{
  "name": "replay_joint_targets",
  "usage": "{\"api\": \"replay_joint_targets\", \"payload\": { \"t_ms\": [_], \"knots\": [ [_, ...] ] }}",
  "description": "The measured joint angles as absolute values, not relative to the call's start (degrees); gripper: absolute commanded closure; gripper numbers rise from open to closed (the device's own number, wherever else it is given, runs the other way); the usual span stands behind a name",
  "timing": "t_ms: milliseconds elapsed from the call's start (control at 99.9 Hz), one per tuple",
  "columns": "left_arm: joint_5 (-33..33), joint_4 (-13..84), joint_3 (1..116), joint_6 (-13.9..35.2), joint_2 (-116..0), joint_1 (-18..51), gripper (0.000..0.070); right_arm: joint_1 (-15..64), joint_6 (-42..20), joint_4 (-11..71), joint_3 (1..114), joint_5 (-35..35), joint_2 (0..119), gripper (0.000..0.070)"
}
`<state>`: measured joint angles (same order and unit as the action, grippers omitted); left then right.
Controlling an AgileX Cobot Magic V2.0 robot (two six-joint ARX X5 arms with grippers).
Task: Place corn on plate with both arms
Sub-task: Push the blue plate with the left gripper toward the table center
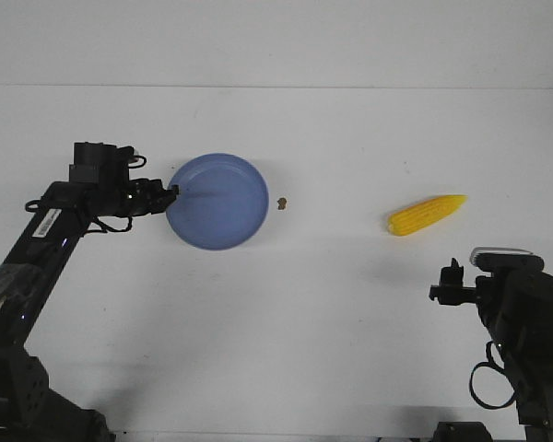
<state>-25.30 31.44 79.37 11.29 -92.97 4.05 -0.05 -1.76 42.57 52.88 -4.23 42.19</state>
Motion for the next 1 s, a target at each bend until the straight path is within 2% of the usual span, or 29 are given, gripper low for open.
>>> {"api": "replay_joint_targets", "payload": {
  "t_ms": [220,480,871,911,1001],
  "knots": [
    [-25.54,28.58,69.10,11.49,-88.16,13.02,0.0696,-0.05,-2.02,42.57,52.88,-4.23,42.19,0.0188],
    [-25.54,19.49,57.43,14.06,-88.14,22.17,0.0696,-0.05,-2.83,41.71,52.88,-4.23,42.19,0.0188],
    [-21.93,18.15,55.20,15.20,-89.21,25.78,0.0681,-0.05,-2.85,41.69,52.88,-4.23,42.19,0.0188],
    [-21.93,18.15,55.18,15.22,-89.34,25.78,0.0662,-0.05,-2.85,41.69,52.88,-4.23,42.19,0.0189],
    [-21.96,18.09,55.16,15.59,-89.34,25.78,0.0547,-0.05,-2.85,41.71,52.88,-4.23,42.19,0.0189]
  ]
}}
